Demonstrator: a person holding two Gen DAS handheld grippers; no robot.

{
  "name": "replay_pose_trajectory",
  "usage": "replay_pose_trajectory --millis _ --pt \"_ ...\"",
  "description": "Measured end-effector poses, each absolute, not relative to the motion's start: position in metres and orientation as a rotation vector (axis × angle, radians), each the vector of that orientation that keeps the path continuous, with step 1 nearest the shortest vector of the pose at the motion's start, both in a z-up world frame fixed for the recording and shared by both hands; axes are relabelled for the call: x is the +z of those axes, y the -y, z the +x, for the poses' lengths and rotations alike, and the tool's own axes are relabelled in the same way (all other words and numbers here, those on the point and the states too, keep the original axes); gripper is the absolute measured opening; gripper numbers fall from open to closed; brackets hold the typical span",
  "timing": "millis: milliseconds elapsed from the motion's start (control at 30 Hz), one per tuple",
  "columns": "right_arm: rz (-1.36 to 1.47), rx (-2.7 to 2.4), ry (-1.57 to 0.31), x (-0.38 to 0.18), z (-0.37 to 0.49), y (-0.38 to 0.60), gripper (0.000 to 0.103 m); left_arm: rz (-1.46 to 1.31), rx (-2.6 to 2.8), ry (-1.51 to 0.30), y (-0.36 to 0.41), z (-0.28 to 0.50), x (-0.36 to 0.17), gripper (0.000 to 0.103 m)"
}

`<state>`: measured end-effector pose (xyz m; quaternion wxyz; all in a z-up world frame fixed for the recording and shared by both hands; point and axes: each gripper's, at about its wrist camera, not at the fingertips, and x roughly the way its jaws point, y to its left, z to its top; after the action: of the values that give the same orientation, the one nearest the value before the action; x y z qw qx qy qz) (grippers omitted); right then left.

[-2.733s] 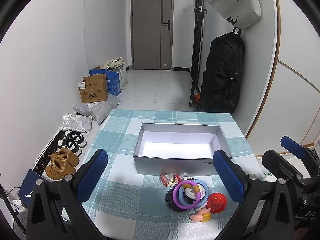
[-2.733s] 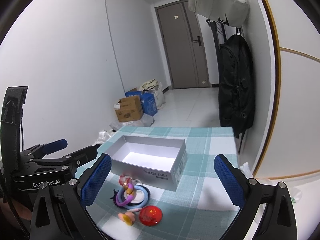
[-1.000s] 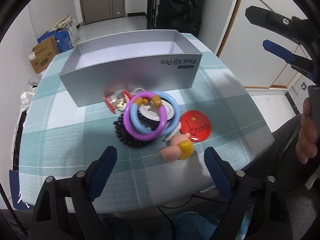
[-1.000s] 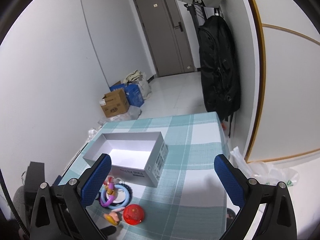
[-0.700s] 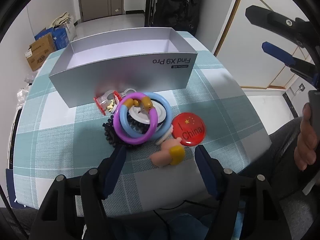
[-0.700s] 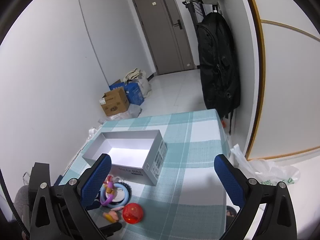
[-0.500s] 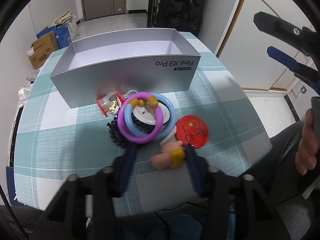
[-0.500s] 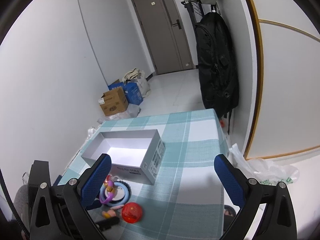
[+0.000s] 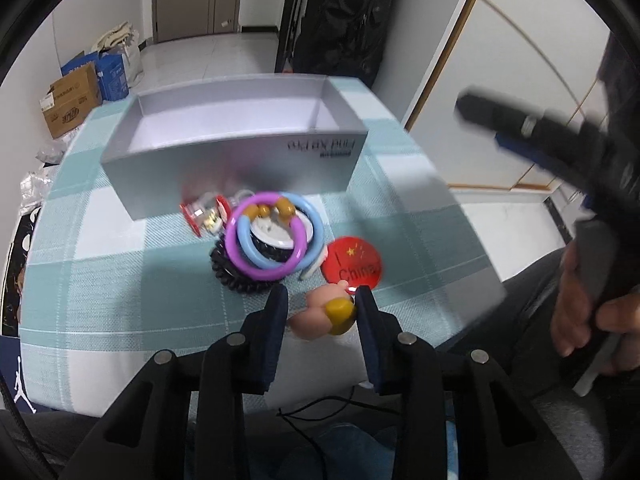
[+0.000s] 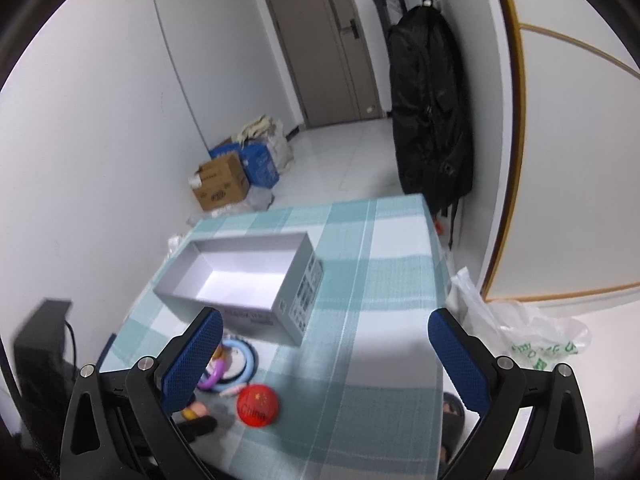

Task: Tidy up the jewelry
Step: 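Lower the left tool onto the pink doll figure and close on it, then grasp the red 'I China' badge with the right tool while the left holds the doll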

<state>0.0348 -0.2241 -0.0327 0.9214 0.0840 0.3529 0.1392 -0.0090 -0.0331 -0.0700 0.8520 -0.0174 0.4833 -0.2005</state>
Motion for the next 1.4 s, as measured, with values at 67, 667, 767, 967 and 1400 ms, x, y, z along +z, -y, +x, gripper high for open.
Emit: replay_pose_trajectory --millis 67,667,767,967,1400 --pt "0.166 0.312 -0.759 -0.038 0.034 0.221 0.103 -0.063 -0.417 -0.996 0.027 -0.008 -0.064 0.029" --pt "-0.200 0.458 -0.975 -0.096 0.015 0.136 0.075 -0.250 -0.310 -0.859 -0.035 -0.003 -0.035 0.029" --pt "-0.225 0.457 -0.984 -0.101 0.017 0.130 0.069 -0.252 -0.312 -0.849 -0.041 -0.005 -0.032 0.029" --pt "-0.271 0.440 -0.994 -0.108 0.021 0.124 0.061 -0.272 -0.319 -0.846 -0.049 -0.003 -0.030 0.029" --pt "-0.213 0.481 -1.006 -0.103 0.020 0.126 0.042 -0.267 -0.314 -0.863 -0.047 -0.001 -0.033 0.029"
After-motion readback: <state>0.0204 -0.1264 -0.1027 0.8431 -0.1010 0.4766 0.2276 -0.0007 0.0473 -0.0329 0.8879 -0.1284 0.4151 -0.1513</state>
